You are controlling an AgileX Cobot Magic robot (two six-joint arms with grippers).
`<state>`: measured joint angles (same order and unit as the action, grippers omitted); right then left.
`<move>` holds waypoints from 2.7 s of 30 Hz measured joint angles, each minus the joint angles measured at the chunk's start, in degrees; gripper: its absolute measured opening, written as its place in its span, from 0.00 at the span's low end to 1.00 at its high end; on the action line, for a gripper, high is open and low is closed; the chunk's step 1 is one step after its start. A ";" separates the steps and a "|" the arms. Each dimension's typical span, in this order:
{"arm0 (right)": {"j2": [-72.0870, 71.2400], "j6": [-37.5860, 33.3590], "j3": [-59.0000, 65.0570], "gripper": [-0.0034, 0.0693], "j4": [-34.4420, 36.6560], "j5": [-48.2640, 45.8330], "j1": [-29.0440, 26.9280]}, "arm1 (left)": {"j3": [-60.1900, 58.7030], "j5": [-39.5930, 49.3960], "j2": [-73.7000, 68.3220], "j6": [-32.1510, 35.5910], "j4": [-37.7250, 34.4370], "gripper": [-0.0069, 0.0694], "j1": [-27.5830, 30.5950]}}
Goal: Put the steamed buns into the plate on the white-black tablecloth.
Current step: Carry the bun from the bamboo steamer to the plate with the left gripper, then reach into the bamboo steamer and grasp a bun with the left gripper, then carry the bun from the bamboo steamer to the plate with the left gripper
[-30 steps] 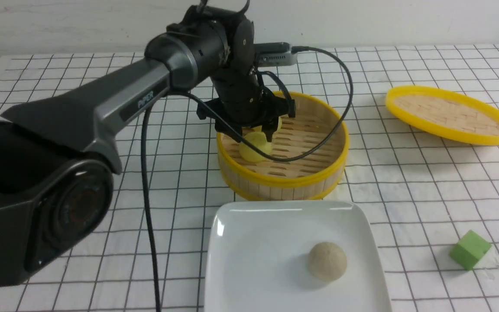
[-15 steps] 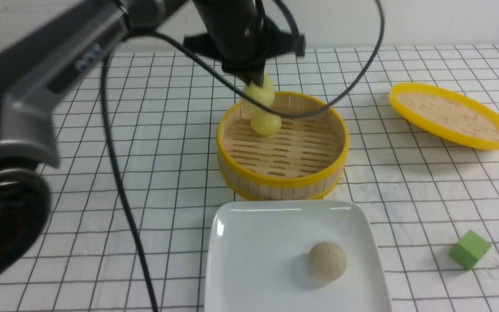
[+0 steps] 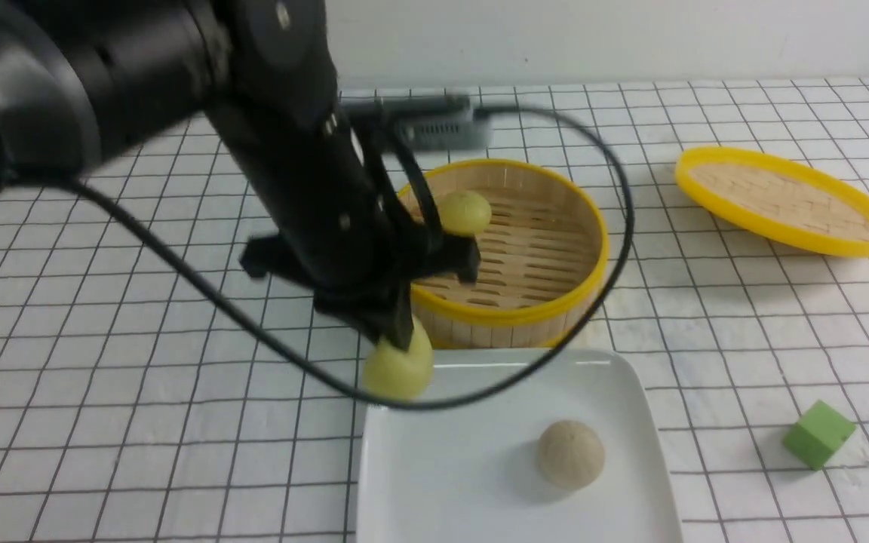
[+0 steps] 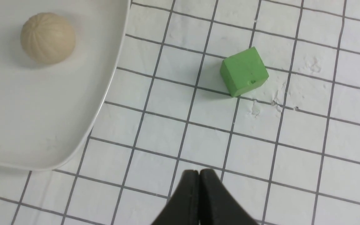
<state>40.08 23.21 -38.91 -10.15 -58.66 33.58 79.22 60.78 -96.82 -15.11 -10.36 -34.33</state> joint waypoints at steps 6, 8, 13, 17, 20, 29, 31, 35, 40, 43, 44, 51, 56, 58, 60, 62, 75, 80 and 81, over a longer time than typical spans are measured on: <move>-0.24 0.00 0.00 0.06 0.00 0.12 0.00 | -8.13 -13.59 -5.11 -0.87 -1.36 0.40 -3.81; -0.92 0.00 0.00 0.06 0.00 -0.07 0.00 | -8.13 -15.01 -6.58 -0.92 -1.70 0.49 -4.08; -8.24 0.00 0.00 0.06 0.00 -3.27 0.00 | -8.13 -16.27 -6.92 -0.92 -2.00 0.69 -4.13; -18.12 0.00 0.00 0.06 -0.06 -8.78 0.00 | -6.20 -15.75 -4.99 -0.97 -0.81 0.76 -4.13; -24.43 0.00 0.00 0.06 0.27 -10.93 0.00 | -1.42 -14.62 -4.04 -3.34 2.37 0.76 -4.07; -28.67 0.02 0.00 0.06 5.24 -12.30 0.00 | 29.81 -5.17 -14.82 -9.62 8.05 0.74 2.33; -27.68 0.02 0.00 0.07 6.06 -12.37 0.00 | 37.53 -2.98 -20.93 -9.70 8.43 0.74 3.90; -26.07 0.02 0.00 0.07 6.26 -12.37 0.00 | 47.81 -1.02 -30.13 -9.75 8.90 0.74 4.91; -25.26 0.02 0.00 0.08 6.36 -12.32 0.00 | 55.26 -3.81 -39.92 -9.75 9.54 0.74 4.91; -25.27 0.02 0.00 0.08 6.23 -12.32 0.00 | 56.38 -7.02 -43.90 -9.81 9.70 0.73 4.91; -25.27 0.02 0.00 0.08 6.23 -12.32 0.00 | 56.47 -7.24 -44.53 -9.91 9.83 0.73 4.91; -25.27 0.07 0.00 0.08 6.23 -12.32 0.00 | 57.14 -8.24 -47.22 -9.91 11.73 0.48 4.97; -25.27 0.07 0.00 0.08 6.23 -12.53 0.00 | 60.65 -1.49 -46.26 -8.68 11.75 0.16 4.97; -25.27 0.07 0.00 0.09 6.23 -12.93 0.00 | 63.43 4.00 -44.75 -6.96 11.42 0.13 4.97; -25.27 0.07 0.00 0.09 6.23 -13.03 0.00 | 66.79 8.45 -42.79 -5.20 11.66 0.12 4.89; -25.27 0.07 0.00 0.09 5.87 -13.10 0.00 | 70.71 10.14 -38.92 -2.77 12.68 0.12 4.89; -25.27 0.07 0.00 0.11 4.43 -13.44 0.00 | 38.66 10.14 -7.14 0.45 3.13 0.12 4.75; -25.27 0.07 0.00 0.11 2.95 -13.44 0.00 | 16.89 10.14 -0.40 0.45 1.44 0.12 2.62; -25.27 0.07 0.00 0.11 2.08 -13.44 0.00 | 8.17 10.14 0.87 0.45 1.33 0.12 -0.29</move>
<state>14.81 23.28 -38.91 -8.07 -72.10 33.58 87.39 70.92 -95.94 -14.66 -9.03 -34.62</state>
